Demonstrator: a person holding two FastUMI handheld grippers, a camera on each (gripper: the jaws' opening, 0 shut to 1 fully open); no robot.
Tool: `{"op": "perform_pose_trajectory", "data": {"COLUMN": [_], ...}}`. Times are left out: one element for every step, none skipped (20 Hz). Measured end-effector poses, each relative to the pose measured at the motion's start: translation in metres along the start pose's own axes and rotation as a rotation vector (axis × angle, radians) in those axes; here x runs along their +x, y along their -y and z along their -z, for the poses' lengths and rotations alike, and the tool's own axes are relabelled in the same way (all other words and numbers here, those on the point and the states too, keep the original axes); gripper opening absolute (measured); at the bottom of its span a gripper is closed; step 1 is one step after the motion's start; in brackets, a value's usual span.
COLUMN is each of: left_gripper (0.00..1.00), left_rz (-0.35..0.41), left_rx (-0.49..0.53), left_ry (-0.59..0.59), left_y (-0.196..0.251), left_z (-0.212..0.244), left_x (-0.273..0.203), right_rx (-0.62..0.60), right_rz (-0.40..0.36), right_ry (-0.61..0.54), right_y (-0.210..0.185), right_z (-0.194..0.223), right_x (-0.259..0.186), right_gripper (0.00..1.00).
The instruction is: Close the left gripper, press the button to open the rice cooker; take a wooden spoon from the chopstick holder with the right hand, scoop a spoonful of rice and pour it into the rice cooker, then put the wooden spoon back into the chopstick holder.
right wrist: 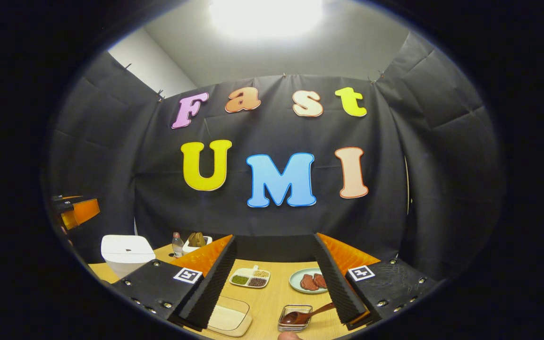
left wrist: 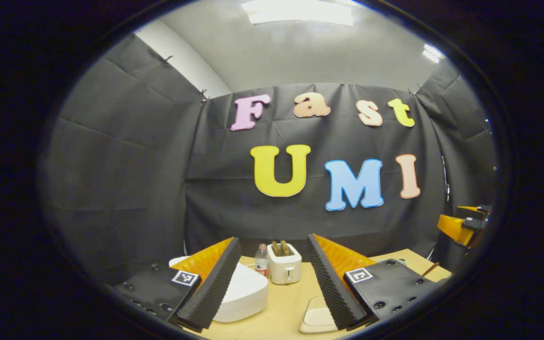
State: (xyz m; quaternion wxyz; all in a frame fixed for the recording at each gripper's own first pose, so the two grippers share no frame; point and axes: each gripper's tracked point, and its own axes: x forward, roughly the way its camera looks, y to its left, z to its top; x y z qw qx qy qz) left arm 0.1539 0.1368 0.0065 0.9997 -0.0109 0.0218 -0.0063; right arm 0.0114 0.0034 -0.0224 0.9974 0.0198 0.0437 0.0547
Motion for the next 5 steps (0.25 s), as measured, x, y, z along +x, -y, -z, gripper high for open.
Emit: {"op": "perform_pose_trajectory", "data": {"left_gripper": [0.97,0.97,0.97,0.97,0.97], "left_rz": [-0.004,-0.009,-0.010,-0.008,-0.007], "left_rx": [-0.002,-0.008,-0.012,-0.012,-0.007], "left_ry": [0.003,0.004,0.006,0.009,0.010], "left_y": [-0.0016,-0.0032,-0.0035,-0.0041,-0.0062], "left_z": [0.0003,-0.0004,-0.0012,-0.0031,-0.0027], "left_x": [0.0020,0.0032,0.0029,0.0040,0.0053], "right_rx": [-0.007,-0.014,-0.020,-0.025,-0.025], "right_rz": [0.001,0.005,0.006,0.006,0.008], "right_ry": [0.003,0.006,0.008,0.010,0.010], "right_y": [-0.0006,-0.0008,-0.0024,-0.0031,-0.0040], "right_z": [-0.0012,-0.0013,-0.0016,-0.0019,-0.0020], "right_x": [0.0018,0.0033,0.0046,0.0059,0.0066], "right_gripper": [0.96,0.96,0.96,0.96,0.96]}}
